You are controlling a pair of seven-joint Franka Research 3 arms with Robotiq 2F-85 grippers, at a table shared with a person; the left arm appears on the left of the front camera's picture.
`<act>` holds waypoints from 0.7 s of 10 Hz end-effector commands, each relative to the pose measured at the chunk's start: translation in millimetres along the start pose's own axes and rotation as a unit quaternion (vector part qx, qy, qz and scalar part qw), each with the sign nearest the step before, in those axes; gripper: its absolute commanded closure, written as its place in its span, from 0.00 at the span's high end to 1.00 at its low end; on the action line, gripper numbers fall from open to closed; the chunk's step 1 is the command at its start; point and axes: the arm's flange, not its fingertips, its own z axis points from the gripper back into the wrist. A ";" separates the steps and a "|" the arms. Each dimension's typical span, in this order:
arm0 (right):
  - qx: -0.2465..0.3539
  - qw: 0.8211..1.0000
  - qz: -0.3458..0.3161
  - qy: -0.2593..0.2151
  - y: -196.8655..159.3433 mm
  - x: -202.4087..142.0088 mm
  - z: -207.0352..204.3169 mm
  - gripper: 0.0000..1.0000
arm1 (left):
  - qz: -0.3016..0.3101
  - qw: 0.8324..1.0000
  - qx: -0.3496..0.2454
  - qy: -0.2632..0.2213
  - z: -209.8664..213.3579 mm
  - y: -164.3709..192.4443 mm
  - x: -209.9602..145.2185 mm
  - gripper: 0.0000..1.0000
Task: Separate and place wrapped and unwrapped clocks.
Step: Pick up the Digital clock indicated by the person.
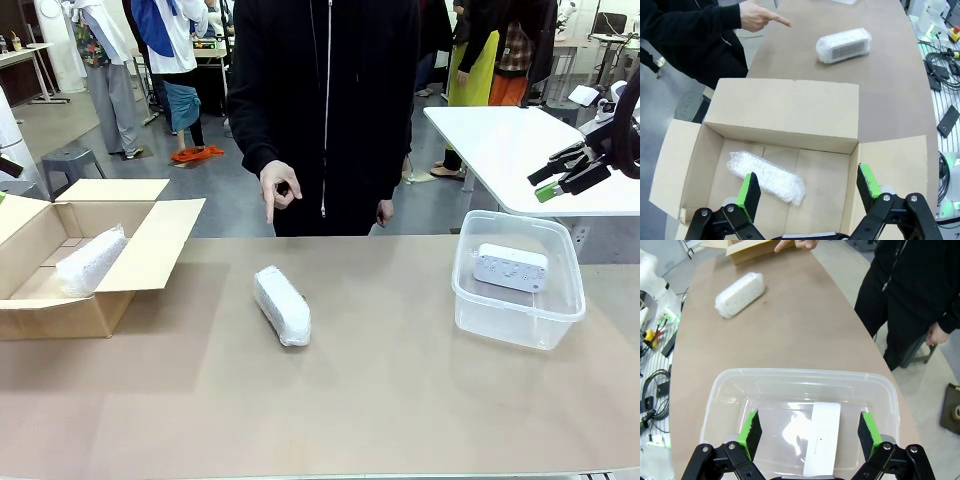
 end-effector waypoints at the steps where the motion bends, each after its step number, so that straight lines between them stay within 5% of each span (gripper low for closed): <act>1: 0.000 1.000 0.000 0.000 0.5 0.0 -0.3 1.00 | -0.003 1.000 0.001 -0.001 1.4 -2.1 1.0 1.00; 7: 0.000 1.000 0.000 0.000 0.5 0.0 -0.3 1.00 | -0.003 1.000 0.001 -0.001 1.4 -2.1 1.0 1.00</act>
